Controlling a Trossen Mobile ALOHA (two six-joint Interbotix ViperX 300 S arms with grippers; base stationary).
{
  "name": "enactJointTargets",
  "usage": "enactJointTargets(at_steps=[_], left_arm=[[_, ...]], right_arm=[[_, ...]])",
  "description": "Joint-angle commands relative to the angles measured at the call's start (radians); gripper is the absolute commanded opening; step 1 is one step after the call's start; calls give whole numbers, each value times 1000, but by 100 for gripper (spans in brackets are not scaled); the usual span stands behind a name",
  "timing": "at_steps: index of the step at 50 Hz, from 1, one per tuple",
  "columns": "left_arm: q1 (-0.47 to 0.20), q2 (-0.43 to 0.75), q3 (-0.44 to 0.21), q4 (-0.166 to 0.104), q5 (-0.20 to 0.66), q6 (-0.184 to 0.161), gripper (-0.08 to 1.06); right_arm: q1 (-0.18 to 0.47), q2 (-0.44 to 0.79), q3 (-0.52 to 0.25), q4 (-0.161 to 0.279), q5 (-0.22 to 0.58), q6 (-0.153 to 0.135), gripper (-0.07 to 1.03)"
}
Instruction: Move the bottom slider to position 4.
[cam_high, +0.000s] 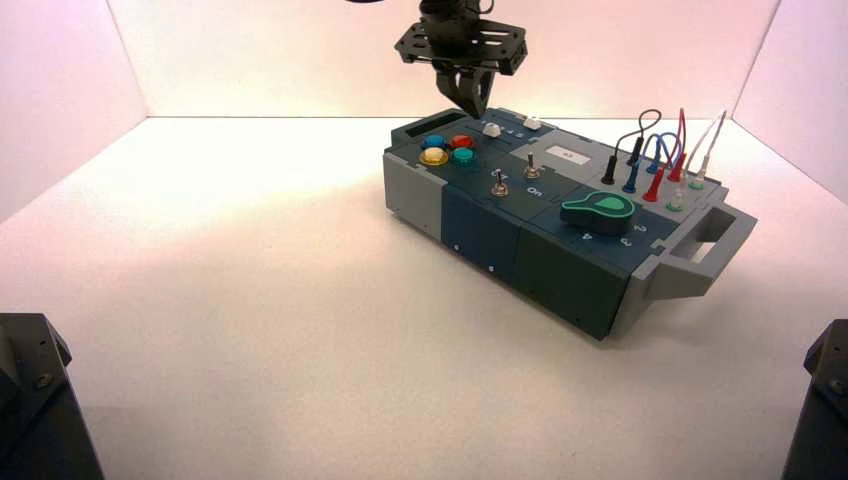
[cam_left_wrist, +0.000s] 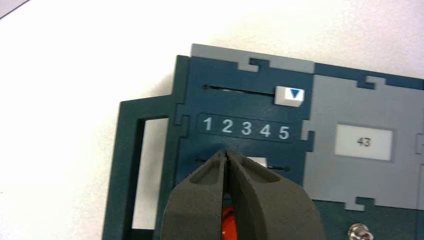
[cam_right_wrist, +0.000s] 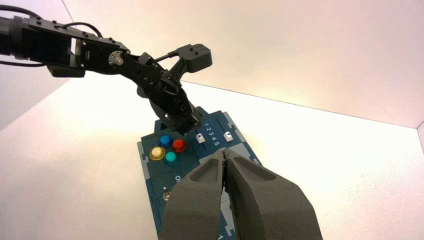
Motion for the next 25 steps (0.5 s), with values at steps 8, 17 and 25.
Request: enactJointTargets(at_steps=[8, 17, 25], left_arm=[[12, -5, -28, 2, -3, 17, -3], [11, 2, -34, 2, -2, 17, -3], [11, 2, -41, 0, 5, 17, -3]], right_arm=[[-5, 3, -20, 0, -8, 5, -2], [-5, 3, -18, 0, -8, 3, -2], [-5, 3, -20, 0, -8, 5, -2]])
